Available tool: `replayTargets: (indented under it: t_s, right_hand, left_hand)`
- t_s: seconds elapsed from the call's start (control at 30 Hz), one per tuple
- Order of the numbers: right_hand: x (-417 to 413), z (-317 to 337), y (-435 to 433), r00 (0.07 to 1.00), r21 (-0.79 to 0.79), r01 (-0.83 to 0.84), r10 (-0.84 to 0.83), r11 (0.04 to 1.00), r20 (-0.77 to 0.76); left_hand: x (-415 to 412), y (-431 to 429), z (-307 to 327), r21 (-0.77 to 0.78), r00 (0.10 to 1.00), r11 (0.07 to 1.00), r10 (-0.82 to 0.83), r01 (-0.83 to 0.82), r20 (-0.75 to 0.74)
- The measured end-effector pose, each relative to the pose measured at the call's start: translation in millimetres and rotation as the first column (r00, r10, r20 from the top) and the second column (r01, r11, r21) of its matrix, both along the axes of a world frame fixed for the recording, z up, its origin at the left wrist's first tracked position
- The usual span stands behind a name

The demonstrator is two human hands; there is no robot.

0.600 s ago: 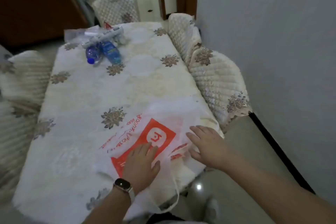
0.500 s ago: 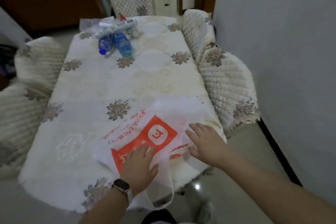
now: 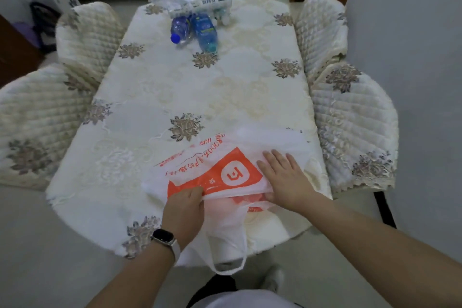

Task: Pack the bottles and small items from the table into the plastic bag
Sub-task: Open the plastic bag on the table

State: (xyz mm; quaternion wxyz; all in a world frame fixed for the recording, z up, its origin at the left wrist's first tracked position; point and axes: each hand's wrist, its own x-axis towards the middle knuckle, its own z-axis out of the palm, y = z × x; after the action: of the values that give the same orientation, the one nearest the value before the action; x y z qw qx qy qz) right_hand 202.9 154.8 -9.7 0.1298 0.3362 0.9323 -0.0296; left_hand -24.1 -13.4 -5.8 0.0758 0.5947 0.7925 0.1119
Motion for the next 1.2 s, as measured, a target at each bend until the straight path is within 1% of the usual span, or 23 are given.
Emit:
replayTargets:
  t_s: [0.13,0.23,0.27,0.3,0.37,0.4,0.47,0.53,0.57,0.6,0.67,0.73,0.77,0.8,0.87,0.93,0.97,1.07,1.13,1.2]
  right_hand:
    - [-16.4,14.9,12.0,0.994,0.066,0.086,-0.082,0.994,-0.066]
    - [-30.5,31.9,25.1,0.991,0.056,0.102,-0.096,0.993,-0.090]
    - [-35.0,37.7,29.7,0.990,0.078,0.107,-0.099,0.991,-0.103]
    - [-39.7,42.7,34.5,0.986,0.081,0.131,-0.122,0.988,-0.113]
    - [-47.1,48.5,43.7,0.957,0.013,0.224,-0.217,0.975,-0.192]
    - [-49.8,51.3,47.5,0.926,-0.049,0.280,-0.283,0.959,-0.249]
    - [-53.8,60.5,53.8,0.829,-0.186,0.361,-0.406,0.914,-0.385]
    - [-54.8,72.1,61.5,0.734,-0.315,0.372,-0.485,0.873,-0.476]
    - [-55.2,78.7,65.2,0.708,-0.358,0.367,-0.507,0.859,-0.492]
    - [-55.6,85.9,69.1,0.701,-0.378,0.352,-0.509,0.856,-0.500]
    - [-55.5,99.4,78.4,0.705,-0.393,0.303,-0.482,0.868,-0.521]
    - [-55.2,113.5,88.9,0.706,-0.410,0.259,-0.461,0.875,-0.538]
    - [-54.7,120.6,94.1,0.708,-0.419,0.239,-0.452,0.876,-0.542]
    - [-53.6,127.1,99.1,0.712,-0.431,0.218,-0.445,0.876,-0.543]
    - [-50.0,140.7,109.0,0.732,-0.453,0.179,-0.426,0.873,-0.531]
    - [-44.6,152.6,117.1,0.776,-0.431,0.165,-0.387,0.887,-0.498]
    - [-42.3,156.0,121.1,0.803,-0.391,0.166,-0.354,0.905,-0.480]
    - [-38.1,157.1,134.1,0.869,-0.252,0.155,-0.254,0.955,-0.426]
    - [-38.3,155.3,140.2,0.878,-0.258,0.159,-0.256,0.953,-0.404]
    - [-39.9,154.4,142.2,0.873,-0.305,0.160,-0.279,0.939,-0.400]
  left_hand:
    - [-22.5,22.6,21.5,0.119,0.998,0.992,0.030,-0.037,0.062]
    - [-42.6,42.2,41.6,0.262,0.997,0.963,-0.071,0.062,0.026]
    - [-49.5,49.2,48.9,0.309,0.995,0.946,-0.102,0.092,0.016]
    - [-56.3,56.9,56.1,0.342,0.993,0.934,-0.119,0.108,0.013]
    - [-69.7,69.5,66.5,0.368,0.989,0.920,-0.145,0.135,-0.001]
    - [-75.1,74.0,70.2,0.365,0.987,0.918,-0.160,0.157,-0.021]
    - [-83.9,80.8,76.8,0.309,0.983,0.934,-0.172,0.182,-0.058]
    - [-89.8,86.3,81.3,0.199,0.986,0.967,-0.146,0.161,-0.085]
    - [-91.5,88.2,81.9,0.158,0.985,0.977,-0.126,0.144,-0.118]
    - [-92.4,88.9,82.6,0.126,0.980,0.983,-0.113,0.134,-0.163]
    - [-89.4,88.0,85.8,0.103,0.971,0.988,-0.086,0.111,-0.221]
    - [-82.1,88.8,92.1,0.104,0.976,0.992,-0.046,0.070,-0.215]
    - [-78.7,90.2,94.7,0.128,0.981,0.991,-0.023,0.049,-0.195]
    - [-75.6,92.2,96.3,0.162,0.987,0.987,0.007,0.020,-0.160]
    - [-66.3,97.9,105.0,0.197,0.995,0.977,0.095,-0.087,-0.032]
    - [-56.2,103.9,110.6,0.158,0.977,0.966,0.188,-0.203,0.103]
    - [-51.7,105.8,112.7,0.137,0.970,0.965,0.204,-0.222,0.134]
    - [-40.1,106.9,115.2,0.082,0.981,0.983,0.156,-0.166,0.118]
    - [-34.5,107.6,113.3,0.009,0.983,0.988,0.150,-0.151,0.110]
    - [-28.0,109.2,111.7,-0.031,0.977,0.987,0.159,-0.156,0.142]
